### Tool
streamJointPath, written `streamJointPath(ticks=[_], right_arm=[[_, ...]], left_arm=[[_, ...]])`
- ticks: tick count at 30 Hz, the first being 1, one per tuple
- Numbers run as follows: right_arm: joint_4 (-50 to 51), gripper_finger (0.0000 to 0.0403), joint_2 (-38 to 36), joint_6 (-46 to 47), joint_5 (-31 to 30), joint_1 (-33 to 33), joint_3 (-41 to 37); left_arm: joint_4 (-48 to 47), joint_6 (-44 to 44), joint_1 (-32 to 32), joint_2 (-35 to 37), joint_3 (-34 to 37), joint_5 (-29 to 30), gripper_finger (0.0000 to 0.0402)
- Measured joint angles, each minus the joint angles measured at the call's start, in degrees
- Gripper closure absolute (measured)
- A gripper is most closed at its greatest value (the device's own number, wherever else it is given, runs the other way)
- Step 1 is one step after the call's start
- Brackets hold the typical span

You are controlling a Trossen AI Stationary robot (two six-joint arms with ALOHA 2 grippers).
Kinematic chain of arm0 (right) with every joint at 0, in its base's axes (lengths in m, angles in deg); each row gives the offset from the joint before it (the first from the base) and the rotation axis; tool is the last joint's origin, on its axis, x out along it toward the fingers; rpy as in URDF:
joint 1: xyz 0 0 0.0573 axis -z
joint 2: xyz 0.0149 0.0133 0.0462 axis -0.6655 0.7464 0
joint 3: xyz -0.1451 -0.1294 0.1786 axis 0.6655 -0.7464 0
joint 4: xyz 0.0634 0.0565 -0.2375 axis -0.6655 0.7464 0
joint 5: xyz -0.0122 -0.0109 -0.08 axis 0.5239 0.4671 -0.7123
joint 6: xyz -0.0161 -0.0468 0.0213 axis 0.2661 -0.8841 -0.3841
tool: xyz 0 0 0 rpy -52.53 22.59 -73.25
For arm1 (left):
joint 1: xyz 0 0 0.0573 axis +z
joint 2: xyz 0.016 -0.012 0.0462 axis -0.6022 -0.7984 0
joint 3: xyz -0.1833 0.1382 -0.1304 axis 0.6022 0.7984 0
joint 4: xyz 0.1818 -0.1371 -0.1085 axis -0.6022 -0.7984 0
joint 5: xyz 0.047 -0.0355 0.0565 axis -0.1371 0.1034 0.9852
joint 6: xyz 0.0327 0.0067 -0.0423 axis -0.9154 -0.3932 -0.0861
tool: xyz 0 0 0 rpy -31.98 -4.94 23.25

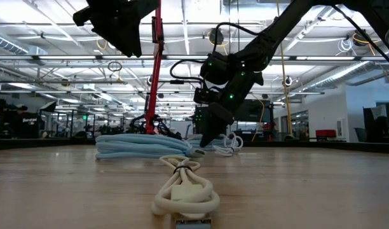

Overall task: Pick & Place USB Port
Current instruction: Put the top blue charger cable into the blue bin

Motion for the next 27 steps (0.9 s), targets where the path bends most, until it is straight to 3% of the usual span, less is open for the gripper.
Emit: streamJointPath(ticks=[7, 11, 14, 21, 27], right_arm=[[1.60, 0.0388, -1.10, -1.40, -2.66, -0.12, -0.09], [5.08, 0.0396, -4.80, -2.85, -7.24, -0.86, -0.37], [7.54, 0.0396, -9.88, -3.33, -10.20, -1.90, -0.32], [17.51, 0.0397, -25.61, -0.84, -10.24, -5.29, -0.24], [31.36, 0.0397, -42.00, 8.46, -10.37, -12.48, -0.15]], left_arm=[[0.00, -0.83, 0.00, 0.00, 0.00, 0.02, 0.0273], [0.00, -1.33, 0.00, 0.00, 0.00, 0.02, 0.0273], [-0.06, -1.34, 0.00, 0.00, 0.00, 0.02, 0.0273], [-0.11, -1.29, -0.56, 0.00, 0.00, -0.04, 0.0273], [-0.16, -1.31, -0.74, 0.00, 0.00, 0.00, 0.0273]])
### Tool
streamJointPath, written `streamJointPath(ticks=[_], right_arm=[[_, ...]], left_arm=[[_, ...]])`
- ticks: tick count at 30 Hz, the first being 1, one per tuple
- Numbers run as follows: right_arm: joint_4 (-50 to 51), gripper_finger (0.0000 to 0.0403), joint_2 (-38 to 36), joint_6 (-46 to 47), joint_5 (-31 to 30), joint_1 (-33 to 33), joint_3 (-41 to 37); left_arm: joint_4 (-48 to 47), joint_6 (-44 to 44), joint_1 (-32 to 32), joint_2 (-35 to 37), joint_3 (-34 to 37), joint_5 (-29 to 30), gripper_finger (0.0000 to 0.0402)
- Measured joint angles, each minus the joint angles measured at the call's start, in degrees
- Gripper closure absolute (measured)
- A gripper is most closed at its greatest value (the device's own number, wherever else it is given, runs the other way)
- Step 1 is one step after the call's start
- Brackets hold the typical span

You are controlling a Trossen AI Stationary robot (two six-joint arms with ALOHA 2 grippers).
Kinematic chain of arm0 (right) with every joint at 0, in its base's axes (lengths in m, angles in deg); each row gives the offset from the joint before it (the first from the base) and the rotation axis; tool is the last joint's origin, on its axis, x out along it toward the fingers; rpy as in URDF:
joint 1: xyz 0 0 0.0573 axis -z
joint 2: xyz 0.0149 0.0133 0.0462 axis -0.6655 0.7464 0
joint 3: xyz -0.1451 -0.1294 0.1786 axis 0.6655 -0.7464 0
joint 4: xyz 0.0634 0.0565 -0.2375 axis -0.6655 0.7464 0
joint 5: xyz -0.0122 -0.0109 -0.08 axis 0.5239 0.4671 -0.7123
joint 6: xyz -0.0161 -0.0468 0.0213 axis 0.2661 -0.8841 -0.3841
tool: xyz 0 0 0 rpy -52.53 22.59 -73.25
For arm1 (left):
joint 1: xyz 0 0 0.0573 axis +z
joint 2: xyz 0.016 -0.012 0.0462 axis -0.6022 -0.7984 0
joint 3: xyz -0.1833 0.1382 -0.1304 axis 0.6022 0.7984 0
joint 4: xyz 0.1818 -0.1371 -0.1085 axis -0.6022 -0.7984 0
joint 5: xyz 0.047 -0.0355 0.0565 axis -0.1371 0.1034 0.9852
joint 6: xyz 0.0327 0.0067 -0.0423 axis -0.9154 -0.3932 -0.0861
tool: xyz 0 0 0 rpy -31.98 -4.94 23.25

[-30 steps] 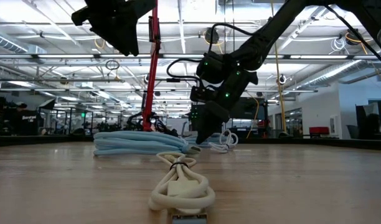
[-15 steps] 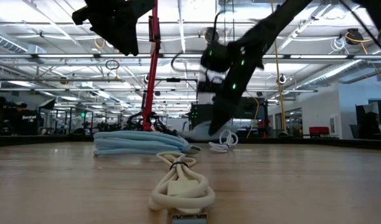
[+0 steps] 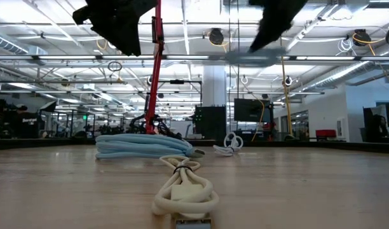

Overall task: Pick & Place USB Port
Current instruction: Put the top blue charger cable into the blue bin

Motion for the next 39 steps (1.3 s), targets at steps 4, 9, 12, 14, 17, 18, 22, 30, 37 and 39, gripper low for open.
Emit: streamJointPath(ticks=[4, 9, 12, 14, 17, 18, 22, 30, 37, 39], right_arm=[[9.77, 0.0397, -10.56, 9.76, -6.10, -8.87, 0.04], [20.82, 0.0397, -20.10, 26.49, -15.29, -25.29, -0.58], [21.79, 0.0397, -24.10, 37.51, -20.47, -36.76, -4.39], [20.32, 0.0397, -25.40, 43.34, -23.12, -43.94, -8.02], [14.70, 0.0397, -24.73, 49.81, -25.18, -52.91, -14.38], [11.99, 0.0397, -23.82, 51.18, -25.85, -55.35, -16.30], [1.83, 0.0397, -18.39, 55.76, -26.49, -62.97, -21.74], [-4.11, 0.0397, -5.63, 65.18, -24.07, -74.43, -20.44], [-3.79, 0.0397, 1.25, 69.70, -26.38, -79.97, -13.83], [-3.67, 0.0397, 3.19, 71.16, -26.29, -81.14, -11.49]], left_arm=[[-0.12, -0.40, 0.02, 0.00, 0.00, 0.02, 0.0273], [-0.28, -1.70, 0.07, 0.00, 0.00, 0.04, 0.0273], [-0.43, -2.65, 0.07, 0.00, 0.00, 0.16, 0.0273], [-0.47, -3.33, 0.14, 0.00, 0.00, 0.59, 0.0273], [-0.58, -4.12, 0.26, 0.00, 0.00, 0.81, 0.0273], [-0.56, -4.36, 0.36, 0.00, 0.00, 0.83, 0.0273], [-0.56, -4.68, 0.55, 0.00, 0.00, 0.83, 0.0273], [-0.56, -5.12, 0.78, 0.00, 0.00, 1.07, 0.0273], [-0.51, -8.26, 3.85, 0.00, 0.00, 1.16, 0.0273], [-0.48, -9.15, 4.93, 0.00, 0.00, 1.16, 0.0273]])
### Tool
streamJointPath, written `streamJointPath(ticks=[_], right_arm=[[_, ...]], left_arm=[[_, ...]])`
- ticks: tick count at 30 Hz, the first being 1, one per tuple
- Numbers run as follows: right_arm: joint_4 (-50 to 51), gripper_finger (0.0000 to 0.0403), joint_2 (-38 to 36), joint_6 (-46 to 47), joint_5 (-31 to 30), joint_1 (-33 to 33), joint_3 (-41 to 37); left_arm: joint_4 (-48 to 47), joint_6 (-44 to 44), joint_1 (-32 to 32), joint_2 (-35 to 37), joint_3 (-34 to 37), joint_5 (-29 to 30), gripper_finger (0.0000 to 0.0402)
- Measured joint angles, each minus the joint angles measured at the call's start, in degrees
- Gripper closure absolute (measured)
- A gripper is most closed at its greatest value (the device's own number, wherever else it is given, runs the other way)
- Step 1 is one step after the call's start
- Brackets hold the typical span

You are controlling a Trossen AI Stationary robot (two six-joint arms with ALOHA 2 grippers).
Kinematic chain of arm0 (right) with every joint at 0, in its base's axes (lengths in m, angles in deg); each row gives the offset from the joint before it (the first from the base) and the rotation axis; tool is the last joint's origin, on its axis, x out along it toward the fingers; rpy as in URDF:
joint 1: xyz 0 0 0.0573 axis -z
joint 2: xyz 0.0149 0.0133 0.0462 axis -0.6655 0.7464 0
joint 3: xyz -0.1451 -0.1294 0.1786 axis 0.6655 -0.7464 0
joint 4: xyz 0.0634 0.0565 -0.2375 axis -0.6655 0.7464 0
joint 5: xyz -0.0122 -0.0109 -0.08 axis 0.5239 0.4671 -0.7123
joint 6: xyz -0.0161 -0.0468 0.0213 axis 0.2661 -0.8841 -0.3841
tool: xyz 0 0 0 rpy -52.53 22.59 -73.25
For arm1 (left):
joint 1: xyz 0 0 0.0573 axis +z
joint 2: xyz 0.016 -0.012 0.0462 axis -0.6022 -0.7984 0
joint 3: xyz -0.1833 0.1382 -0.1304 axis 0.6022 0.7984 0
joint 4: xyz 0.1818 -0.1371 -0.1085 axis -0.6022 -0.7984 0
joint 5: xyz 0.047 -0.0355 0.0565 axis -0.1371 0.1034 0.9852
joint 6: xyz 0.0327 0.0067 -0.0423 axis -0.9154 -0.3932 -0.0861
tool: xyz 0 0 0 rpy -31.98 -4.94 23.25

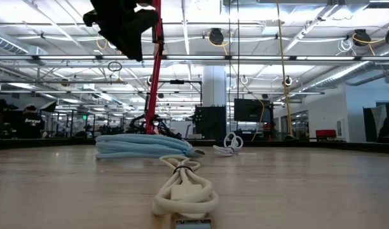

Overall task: Pick & Place USB Port
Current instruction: Put the top blue charger cable into the blue bin

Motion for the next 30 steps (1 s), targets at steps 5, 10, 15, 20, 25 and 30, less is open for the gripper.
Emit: streamJointPath(ticks=[5, 10, 15, 20, 25, 30], right_arm=[[-0.01, 0.0397, 4.46, 5.06, 1.71, -2.77, 5.71], [0.44, 0.0397, 8.27, 11.59, 1.77, -4.34, 7.60], [5.31, 0.0397, 12.02, 23.76, 5.55, -5.35, 7.60], [7.21, 0.0397, 13.83, 33.09, 9.83, -6.20, 7.53], [7.06, 0.0397, 13.85, 35.99, 10.28, -6.46, 7.53], [6.94, 0.0375, 13.85, 37.17, 10.59, -6.46, 7.53]], left_arm=[[0.07, -1.96, 2.14, 0.00, 0.00, 0.00, 0.0273], [0.76, -4.46, 3.61, 0.00, 0.00, 0.00, 0.0273], [0.88, -5.87, 5.24, 0.00, 0.00, 0.01, 0.0273], [0.96, -6.85, 6.61, 0.00, 0.00, 0.02, 0.0273], [1.41, -7.70, 7.52, 0.00, 0.00, 0.01, 0.0273], [2.52, -8.99, 7.62, 0.00, 0.00, -0.04, 0.0273]])
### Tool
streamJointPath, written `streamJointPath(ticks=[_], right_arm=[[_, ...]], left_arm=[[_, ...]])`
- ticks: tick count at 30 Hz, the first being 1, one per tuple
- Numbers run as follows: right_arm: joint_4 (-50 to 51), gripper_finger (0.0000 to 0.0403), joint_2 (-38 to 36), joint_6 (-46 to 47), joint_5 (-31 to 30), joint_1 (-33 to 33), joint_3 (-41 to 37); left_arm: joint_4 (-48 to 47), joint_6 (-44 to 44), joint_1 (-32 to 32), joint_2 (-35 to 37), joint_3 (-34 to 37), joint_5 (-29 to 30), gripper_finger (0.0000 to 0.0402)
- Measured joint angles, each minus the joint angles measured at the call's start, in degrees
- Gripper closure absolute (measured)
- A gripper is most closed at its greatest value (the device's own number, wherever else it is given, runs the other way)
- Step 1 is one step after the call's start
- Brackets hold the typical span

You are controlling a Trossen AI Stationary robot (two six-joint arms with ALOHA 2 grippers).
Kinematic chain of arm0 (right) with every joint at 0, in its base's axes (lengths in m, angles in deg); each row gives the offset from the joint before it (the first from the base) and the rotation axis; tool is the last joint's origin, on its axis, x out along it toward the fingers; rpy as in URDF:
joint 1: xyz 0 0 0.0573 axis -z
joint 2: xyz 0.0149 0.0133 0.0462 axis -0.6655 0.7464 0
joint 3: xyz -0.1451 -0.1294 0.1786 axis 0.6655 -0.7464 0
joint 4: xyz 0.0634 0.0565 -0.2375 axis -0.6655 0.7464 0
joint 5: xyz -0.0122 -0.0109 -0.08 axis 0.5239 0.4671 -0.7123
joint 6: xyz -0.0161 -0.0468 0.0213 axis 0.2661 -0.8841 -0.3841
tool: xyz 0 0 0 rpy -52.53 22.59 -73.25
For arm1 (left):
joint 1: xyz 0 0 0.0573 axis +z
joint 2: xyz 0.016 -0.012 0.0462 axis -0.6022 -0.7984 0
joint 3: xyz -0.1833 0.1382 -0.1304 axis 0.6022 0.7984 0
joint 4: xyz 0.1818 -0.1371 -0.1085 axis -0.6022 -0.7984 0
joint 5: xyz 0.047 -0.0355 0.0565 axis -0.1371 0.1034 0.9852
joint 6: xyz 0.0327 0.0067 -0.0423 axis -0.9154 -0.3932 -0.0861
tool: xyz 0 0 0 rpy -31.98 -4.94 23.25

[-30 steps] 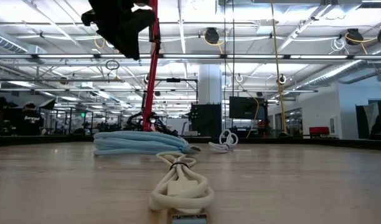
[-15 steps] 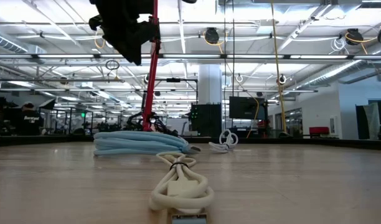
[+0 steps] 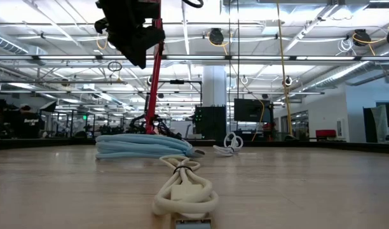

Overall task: Pick & Place USB Port
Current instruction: Put the top blue charger cable into the blue bin, then put the white charger cable into the transparent bin

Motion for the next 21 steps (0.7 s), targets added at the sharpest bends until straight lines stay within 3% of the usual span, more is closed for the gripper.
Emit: streamJointPath(ticks=[8, 14, 21], right_arm=[[0.00, 0.0307, -0.02, 1.56, 2.29, 0.02, 0.00], [-0.59, 0.0277, -1.48, 0.84, 1.02, 0.08, 0.00], [-4.84, 0.0269, -7.13, -12.39, -8.28, 1.97, -0.02]], left_arm=[[2.22, -1.55, -0.02, 0.00, 0.00, -0.21, 0.0273], [2.49, -1.58, -0.02, 0.00, 0.00, -0.57, 0.0273], [2.49, -1.72, -0.04, 0.00, 0.00, -0.61, 0.0273]])
